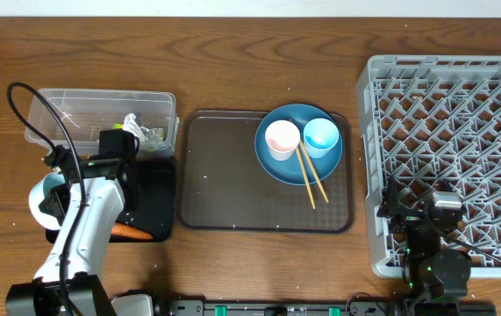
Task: Sort waste into correct bins and load items into the dishwasher rack
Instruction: 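Tilt the bowl with the left gripper to pour rice onto the black tray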
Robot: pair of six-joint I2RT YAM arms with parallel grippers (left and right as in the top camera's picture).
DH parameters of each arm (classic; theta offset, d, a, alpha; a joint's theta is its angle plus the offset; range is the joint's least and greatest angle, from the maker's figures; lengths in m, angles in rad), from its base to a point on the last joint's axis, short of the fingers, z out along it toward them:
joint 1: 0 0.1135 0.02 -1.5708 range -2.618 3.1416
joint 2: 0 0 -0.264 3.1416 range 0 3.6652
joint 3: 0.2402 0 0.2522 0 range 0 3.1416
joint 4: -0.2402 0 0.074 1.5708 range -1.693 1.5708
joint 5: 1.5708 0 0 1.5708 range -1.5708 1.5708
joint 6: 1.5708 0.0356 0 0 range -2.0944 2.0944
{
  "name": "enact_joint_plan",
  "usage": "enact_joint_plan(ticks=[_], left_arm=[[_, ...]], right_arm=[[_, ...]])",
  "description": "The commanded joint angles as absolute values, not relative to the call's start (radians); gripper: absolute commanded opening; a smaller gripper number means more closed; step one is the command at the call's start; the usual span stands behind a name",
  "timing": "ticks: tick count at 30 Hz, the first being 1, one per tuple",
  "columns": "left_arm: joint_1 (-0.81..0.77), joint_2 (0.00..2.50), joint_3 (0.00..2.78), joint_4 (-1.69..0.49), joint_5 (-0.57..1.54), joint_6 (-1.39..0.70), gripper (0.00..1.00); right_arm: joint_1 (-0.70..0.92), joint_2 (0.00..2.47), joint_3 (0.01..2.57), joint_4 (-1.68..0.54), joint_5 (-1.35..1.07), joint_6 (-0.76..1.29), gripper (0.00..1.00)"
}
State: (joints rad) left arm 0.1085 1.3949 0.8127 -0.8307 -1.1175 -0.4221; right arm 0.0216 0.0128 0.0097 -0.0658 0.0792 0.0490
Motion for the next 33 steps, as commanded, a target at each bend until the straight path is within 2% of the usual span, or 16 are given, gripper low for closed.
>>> enact_joint_plan(ticks=[1, 5, 11, 33], left_arm=[[0.093, 1.384, 0.814, -0.823, -1.206, -0.442, 0.06], [0.055, 1.384, 0.814, -0.805, -1.292, -0.433, 0.06], [0.017, 1.384, 0.814, -0.738, -1.305, -0.297, 0.06], [-0.019, 1.384, 0.814, -0.734, -1.57, -0.142, 0.06]], right_arm=[[0.02, 0.012, 0.006, -0.067, 0.078, 0.055, 0.99], [0.02, 0.012, 0.006, -0.067, 0.078, 0.055, 0.99], [0.02, 0.012, 0.006, -0.067, 0.078, 0.055, 0.99], [0.02, 0.012, 0.006, -0.067, 0.078, 0.055, 0.99]])
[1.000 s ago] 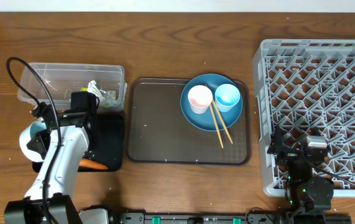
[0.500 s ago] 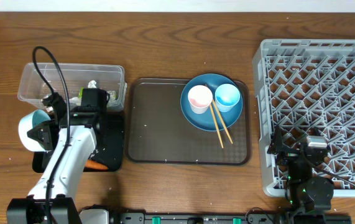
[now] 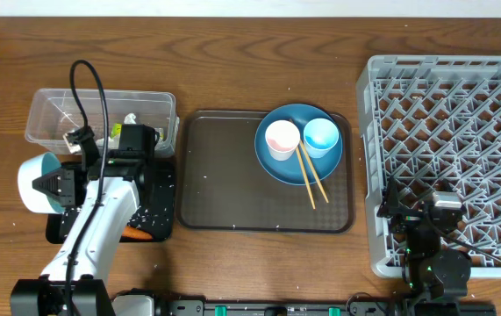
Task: Sort waste into correct bins and load items into the dishwasher rack
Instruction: 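Tilt the bowl with the left gripper to pour rice onto the black tray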
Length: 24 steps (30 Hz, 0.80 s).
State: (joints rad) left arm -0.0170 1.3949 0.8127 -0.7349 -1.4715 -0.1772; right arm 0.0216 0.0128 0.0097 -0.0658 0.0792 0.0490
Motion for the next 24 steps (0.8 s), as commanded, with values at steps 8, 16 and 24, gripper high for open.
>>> enact_joint_plan(ticks=[8, 16, 24], left_arm=[[-0.02, 1.384, 0.814, -0.715, -1.57, -0.123, 0.06], [-0.023, 1.384, 0.814, -0.715, -1.57, -0.059, 0.06], [-0.047, 1.384, 0.814, -0.609, -1.568, 0.034, 0.06]], right_arm=[[0.02, 0.012, 0.006, -0.067, 0.078, 0.055, 0.99], [0.02, 0.012, 0.006, -0.067, 0.078, 0.055, 0.99], [0.02, 0.012, 0.006, -0.067, 0.078, 0.055, 0.99]])
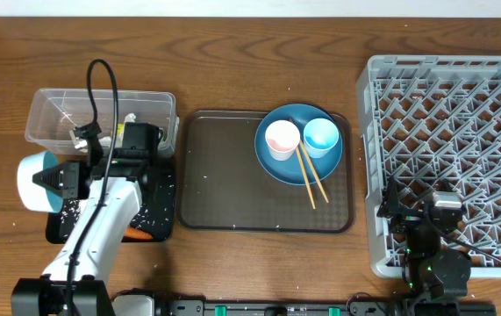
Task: Sort waste into correct bins and load items into the dishwasher rack
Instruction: 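Tilt the bowl with the left gripper to pour rice onto the black tray, then bring the empty bowl right and set it on the brown tray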
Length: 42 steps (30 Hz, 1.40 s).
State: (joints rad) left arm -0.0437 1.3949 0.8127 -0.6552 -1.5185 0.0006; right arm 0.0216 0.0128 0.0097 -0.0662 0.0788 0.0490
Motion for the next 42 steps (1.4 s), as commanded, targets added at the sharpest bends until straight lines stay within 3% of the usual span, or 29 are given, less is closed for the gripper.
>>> enact_joint_plan(ticks=[1, 12, 28, 34, 42], left_arm=[[-0.047, 1.384, 0.814, -0.59, -1.57, 0.044, 0.07], [-0.093, 1.382, 0.815, -0.527, -1.57, 0.268, 0.06], [-0.113, 1.383, 0.815, -0.398, -1.568, 0.281, 0.06], [-0.139, 1.382, 0.815, -0.216, -1.443, 0.202, 0.06], [-0.3, 1.382, 0.815, 0.094, -1.378, 0.204, 0.06]], right_arm=[[0.02, 0.012, 0.006, -0.067, 0.078, 0.055, 0.99], [0.02, 0.012, 0.006, -0.067, 0.078, 0.055, 0.99], [0.02, 0.012, 0.006, -0.067, 0.078, 0.055, 0.99], [0.02, 0.012, 0.006, -0.067, 0.078, 0.055, 0.99], [0.02, 0.012, 0.006, -0.067, 0.078, 0.055, 0.99]])
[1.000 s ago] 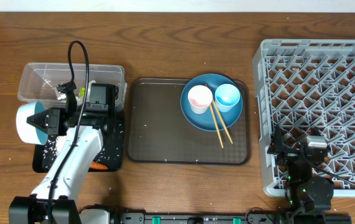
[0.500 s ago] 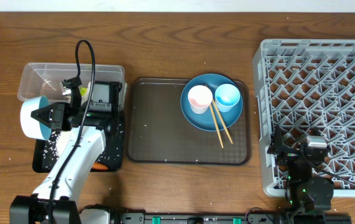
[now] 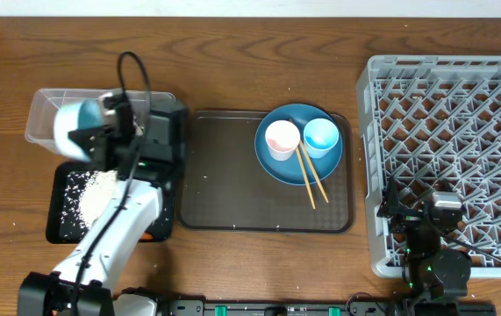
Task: Sort waste into correct bins and load items into the dishwasher rack
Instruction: 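Bring the empty bowl right and set it on the brown tray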
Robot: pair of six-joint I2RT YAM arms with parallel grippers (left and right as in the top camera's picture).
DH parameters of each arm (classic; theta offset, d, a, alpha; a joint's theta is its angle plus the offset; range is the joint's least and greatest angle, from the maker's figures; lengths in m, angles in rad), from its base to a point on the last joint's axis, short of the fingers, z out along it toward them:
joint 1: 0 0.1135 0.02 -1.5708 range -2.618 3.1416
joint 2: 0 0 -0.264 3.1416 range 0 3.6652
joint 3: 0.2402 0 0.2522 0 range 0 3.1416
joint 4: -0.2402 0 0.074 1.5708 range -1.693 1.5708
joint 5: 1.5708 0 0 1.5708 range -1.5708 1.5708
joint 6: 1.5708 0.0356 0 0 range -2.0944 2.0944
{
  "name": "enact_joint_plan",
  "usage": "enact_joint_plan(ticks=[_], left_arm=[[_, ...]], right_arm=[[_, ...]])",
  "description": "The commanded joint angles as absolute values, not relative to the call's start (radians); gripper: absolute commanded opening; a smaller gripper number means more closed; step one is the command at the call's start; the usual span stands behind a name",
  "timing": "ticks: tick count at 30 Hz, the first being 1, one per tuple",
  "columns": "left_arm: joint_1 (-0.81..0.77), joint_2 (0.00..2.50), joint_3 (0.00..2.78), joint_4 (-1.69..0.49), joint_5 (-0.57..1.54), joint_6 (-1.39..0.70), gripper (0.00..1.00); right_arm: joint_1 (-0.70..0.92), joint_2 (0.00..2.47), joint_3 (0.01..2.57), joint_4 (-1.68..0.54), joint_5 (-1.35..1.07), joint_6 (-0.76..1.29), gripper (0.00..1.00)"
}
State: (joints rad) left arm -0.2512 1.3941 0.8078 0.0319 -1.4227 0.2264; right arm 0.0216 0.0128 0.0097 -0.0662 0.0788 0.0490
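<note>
My left gripper [image 3: 95, 140] is shut on a light blue bowl [image 3: 75, 129]. It holds the bowl on its side above the near edge of the clear plastic bin [image 3: 46, 112]. White rice [image 3: 92, 193] lies piled in the black bin [image 3: 57, 230] below. A blue plate [image 3: 276, 167] on the brown tray [image 3: 224, 175] carries a white cup [image 3: 282, 139], a blue cup [image 3: 321, 135] and a pair of chopsticks [image 3: 311, 180]. My right gripper [image 3: 401, 215] rests at the near edge of the grey dishwasher rack [image 3: 452, 105]. Its fingers are too dark to read.
The clear bin holds crumpled wrappers, mostly hidden behind my left arm. A sliver of orange carrot [image 3: 149, 235] shows at the black bin's near right corner. The rack fills the right side of the table. Bare wood lies behind the tray and bins.
The left gripper has moved with the bowl from the black bin's left edge to its far side, by the clear bin. A bigger heap of rice now shows in the black bin.
First the left gripper held the bowl low over the black bin's left end, with no rice showing. Then the bowl lay tipped at the bin's left edge and grains were scattered in the bin. Now the rice is heaped there and the bowl is up by the clear bin.
</note>
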Motion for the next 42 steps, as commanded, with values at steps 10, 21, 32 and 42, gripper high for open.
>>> enact_joint_plan(ticks=[10, 21, 32, 42], left_arm=[[-0.491, 1.382, 0.815, 0.204, -0.877, -0.092, 0.06], [-0.542, 1.386, 0.815, -0.123, -0.462, -0.669, 0.06], [-0.542, 1.386, 0.815, -0.432, -0.278, -0.905, 0.07], [-0.542, 1.386, 0.814, -0.437, -0.194, -0.904, 0.17]], right_arm=[[0.02, 0.012, 0.006, -0.067, 0.078, 0.055, 0.99], [0.02, 0.012, 0.006, -0.067, 0.078, 0.055, 0.99], [0.02, 0.012, 0.006, -0.067, 0.078, 0.055, 0.99], [0.02, 0.012, 0.006, -0.067, 0.078, 0.055, 0.99]])
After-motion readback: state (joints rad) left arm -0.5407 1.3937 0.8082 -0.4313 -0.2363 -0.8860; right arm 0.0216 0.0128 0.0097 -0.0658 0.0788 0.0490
